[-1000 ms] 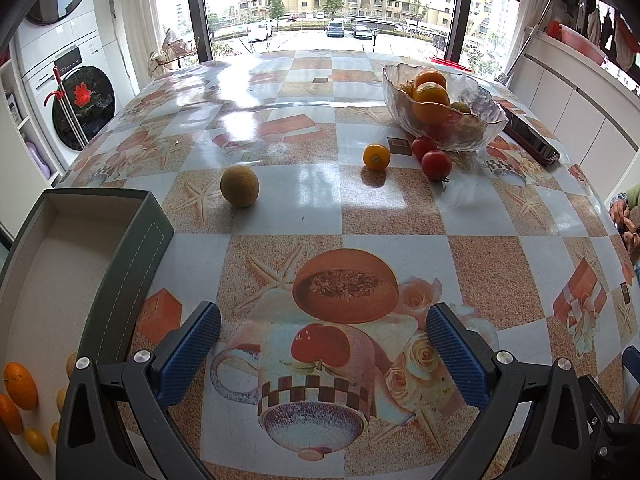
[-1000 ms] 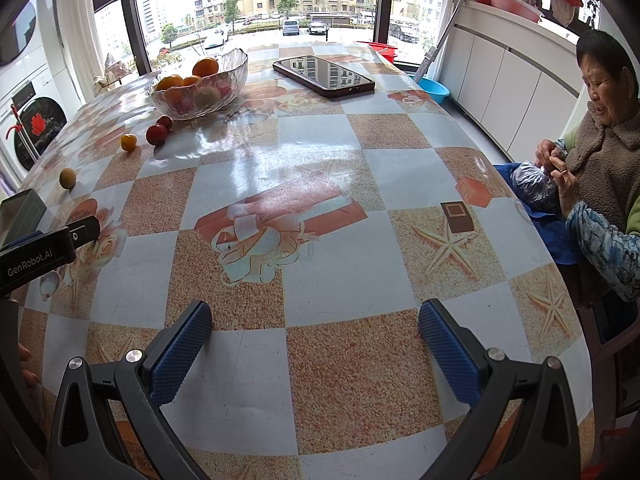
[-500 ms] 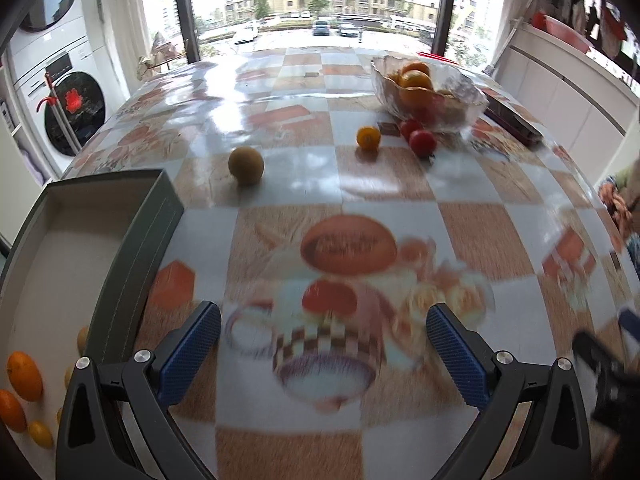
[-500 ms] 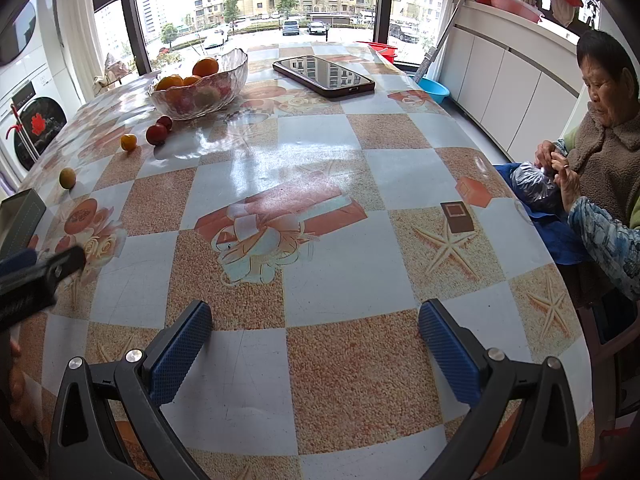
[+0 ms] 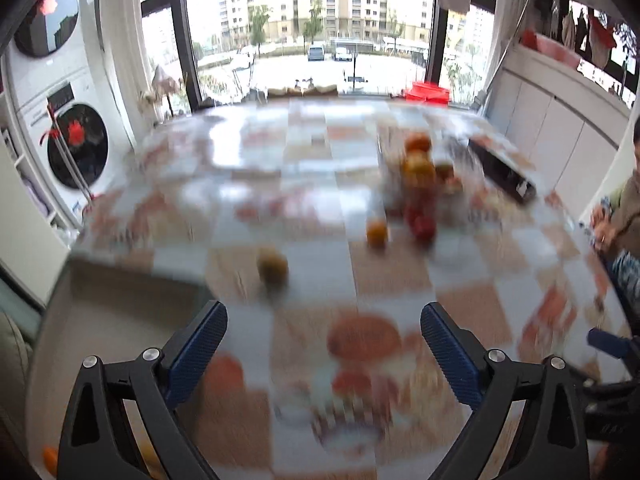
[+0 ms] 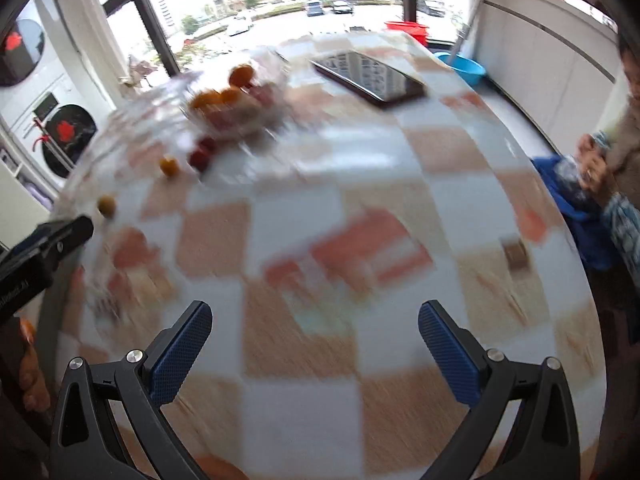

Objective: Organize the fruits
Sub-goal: 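Grasp a brown round fruit with the left tool while the right tool grasps a red tomato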

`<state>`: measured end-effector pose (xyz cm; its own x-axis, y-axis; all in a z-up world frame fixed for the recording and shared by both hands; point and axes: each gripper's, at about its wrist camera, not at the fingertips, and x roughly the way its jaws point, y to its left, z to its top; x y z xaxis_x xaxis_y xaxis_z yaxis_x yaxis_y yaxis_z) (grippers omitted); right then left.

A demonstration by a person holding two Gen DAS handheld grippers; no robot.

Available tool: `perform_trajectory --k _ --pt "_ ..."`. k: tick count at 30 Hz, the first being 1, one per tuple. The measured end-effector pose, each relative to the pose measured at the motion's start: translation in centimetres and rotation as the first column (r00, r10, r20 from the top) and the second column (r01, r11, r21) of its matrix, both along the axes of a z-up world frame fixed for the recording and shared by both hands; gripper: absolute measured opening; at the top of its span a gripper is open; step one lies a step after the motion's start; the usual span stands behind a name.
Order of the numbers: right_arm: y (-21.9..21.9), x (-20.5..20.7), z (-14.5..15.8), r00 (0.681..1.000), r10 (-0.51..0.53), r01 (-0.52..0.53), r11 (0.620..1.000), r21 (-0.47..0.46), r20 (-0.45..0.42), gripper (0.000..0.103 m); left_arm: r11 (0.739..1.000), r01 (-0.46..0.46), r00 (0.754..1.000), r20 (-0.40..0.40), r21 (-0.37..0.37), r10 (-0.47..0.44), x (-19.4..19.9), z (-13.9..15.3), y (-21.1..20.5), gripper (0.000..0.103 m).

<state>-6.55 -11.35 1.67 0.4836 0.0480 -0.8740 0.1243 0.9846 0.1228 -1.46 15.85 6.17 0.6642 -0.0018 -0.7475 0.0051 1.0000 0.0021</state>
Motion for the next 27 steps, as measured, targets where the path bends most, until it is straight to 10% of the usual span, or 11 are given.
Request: perform_trajectory --k 15,19,27 --pt "8.2 12.3 -2.6 0.991 0.122 -0.118 0.991 -0.068 0.058 0.072 0.997 -0.001 0.997 -0.081 0.08 0.007 4.8 -1.7 4.5 0.099" --pt "8.6 12.5 -2.5 0.986 0.143 -0.138 0.988 -0.066 0.083 0.023 0.995 0.029 0.994 -0.108 0.093 -0.019 5.8 -2.4 3.8 0.086" --pt "5.4 9.6 -1.2 0.99 0.11 -0.113 0.993 0.035 0.088 0.024 0.99 0.057 0.979 -0.204 0.127 -0.03 7.3 -4.7 1.7 0.066"
